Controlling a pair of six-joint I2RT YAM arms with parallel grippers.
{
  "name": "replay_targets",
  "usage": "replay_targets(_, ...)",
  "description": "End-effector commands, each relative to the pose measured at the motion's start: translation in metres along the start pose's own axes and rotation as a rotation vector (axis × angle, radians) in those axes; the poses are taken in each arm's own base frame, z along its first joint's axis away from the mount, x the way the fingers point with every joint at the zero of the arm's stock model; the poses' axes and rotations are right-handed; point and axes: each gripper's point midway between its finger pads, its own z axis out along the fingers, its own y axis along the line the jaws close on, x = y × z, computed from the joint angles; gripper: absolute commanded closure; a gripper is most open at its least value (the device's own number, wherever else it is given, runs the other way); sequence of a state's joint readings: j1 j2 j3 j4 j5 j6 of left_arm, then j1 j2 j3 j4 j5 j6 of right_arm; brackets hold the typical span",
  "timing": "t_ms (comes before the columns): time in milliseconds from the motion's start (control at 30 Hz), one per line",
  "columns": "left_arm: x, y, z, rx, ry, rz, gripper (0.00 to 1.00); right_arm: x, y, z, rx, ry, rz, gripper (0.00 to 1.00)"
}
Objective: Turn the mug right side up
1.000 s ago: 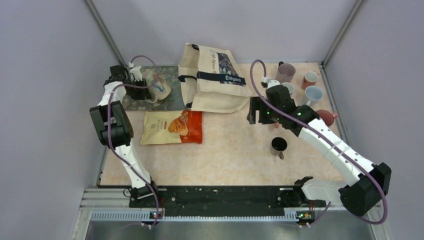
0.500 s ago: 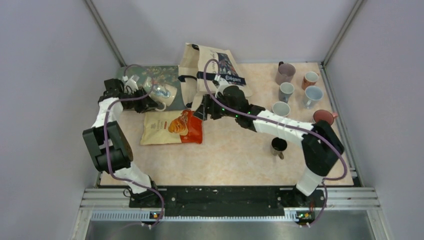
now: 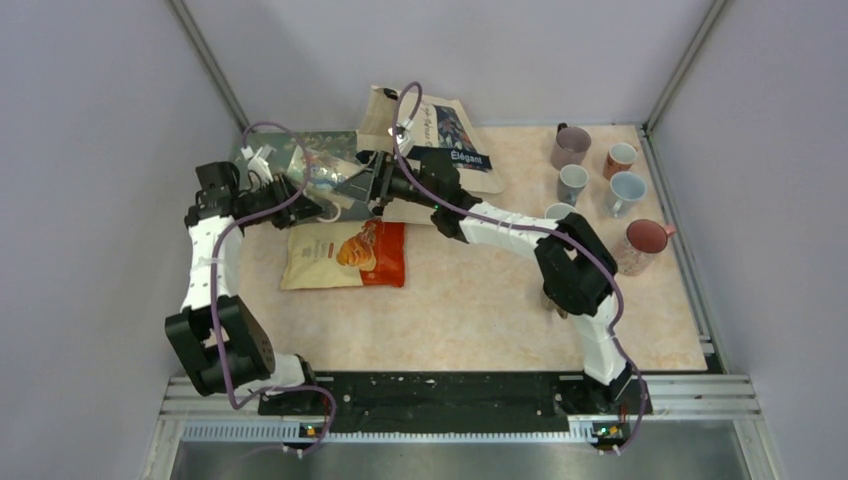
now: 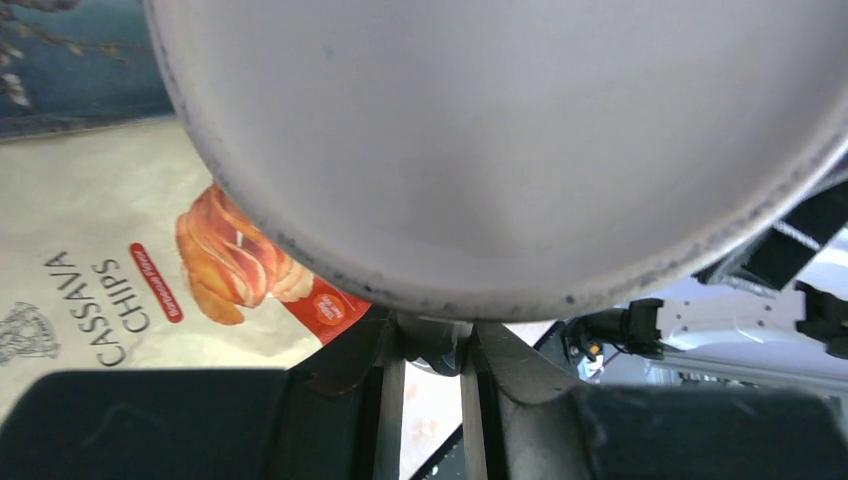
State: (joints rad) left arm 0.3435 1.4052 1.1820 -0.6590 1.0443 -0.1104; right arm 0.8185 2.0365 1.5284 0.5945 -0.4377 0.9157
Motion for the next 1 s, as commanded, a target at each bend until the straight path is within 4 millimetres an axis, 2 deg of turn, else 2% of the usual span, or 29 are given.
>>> replay_targets(0, 0.003, -0.045, -0.006, 0.174, -0.008, 0.066, 1.00, -0.014, 0.046, 0.019, -0.225, -0.037, 0.066, 0.28)
replay_targets(67, 0.010, -0.051, -0.004, 0.199, 0.013, 0.062, 1.00, -0.028, 0.063, 0.021, -0.290, -0.075, 0.057, 0.34)
replay_targets(100, 0.012, -0.053, -0.003, 0.208, 0.017, 0.064, 1.00, -0.032, 0.070, 0.023, -0.309, -0.085, 0.046, 0.41)
replay_targets(133, 0.012, -0.054, -0.004, 0.212, 0.019, 0.064, 1.00, -0.038, 0.076, 0.024, -0.325, -0.092, 0.034, 0.52)
replay_targets(233, 0.010, -0.059, -0.006, 0.224, 0.021, 0.084, 1.00, -0.045, 0.086, 0.022, -0.353, -0.111, 0.021, 0.99)
replay_targets(333, 0.006, -0.062, -0.010, 0.224, 0.018, 0.117, 1.00, -0.049, 0.085, 0.013, -0.313, -0.148, 0.006, 1.00)
replay_targets(367, 0.005, -0.062, -0.011, 0.214, 0.019, 0.129, 0.95, -0.055, 0.090, 0.006, -0.297, -0.168, -0.016, 1.00)
replay_targets(400, 0.004, -0.060, -0.012, 0.203, 0.021, 0.154, 0.82, -0.057, 0.088, 0.002, -0.265, -0.180, -0.039, 1.00)
replay_targets(433, 0.001, -0.060, -0.016, 0.172, 0.027, 0.201, 0.52, -0.067, 0.094, -0.008, -0.196, -0.196, -0.123, 1.00)
replay_targets(467, -0.001, -0.061, -0.018, 0.161, 0.026, 0.225, 0.39, -0.070, 0.094, -0.011, -0.158, -0.196, -0.158, 1.00)
replay_targets(567, -0.004, -0.061, -0.025, 0.119, 0.033, 0.282, 0.14, -0.084, 0.089, -0.028, -0.015, -0.200, -0.267, 1.00)
replay_targets(600, -0.003, -0.062, -0.029, 0.102, 0.041, 0.303, 0.03, -0.091, 0.090, -0.036, 0.022, -0.206, -0.295, 1.00)
replay_targets(833, -0.006, -0.049, -0.037, -0.007, 0.049, 0.381, 0.01, -0.120, 0.086, -0.089, 0.289, -0.150, -0.465, 1.00)
replay_targets(900, -0.010, -0.037, -0.038, -0.085, 0.051, 0.380, 0.01, -0.123, 0.084, -0.114, 0.412, -0.091, -0.526, 1.00)
replay_targets(967, -0.014, -0.022, -0.041, -0.174, 0.049, 0.387, 0.01, -0.127, 0.079, -0.148, 0.566, -0.031, -0.573, 1.00)
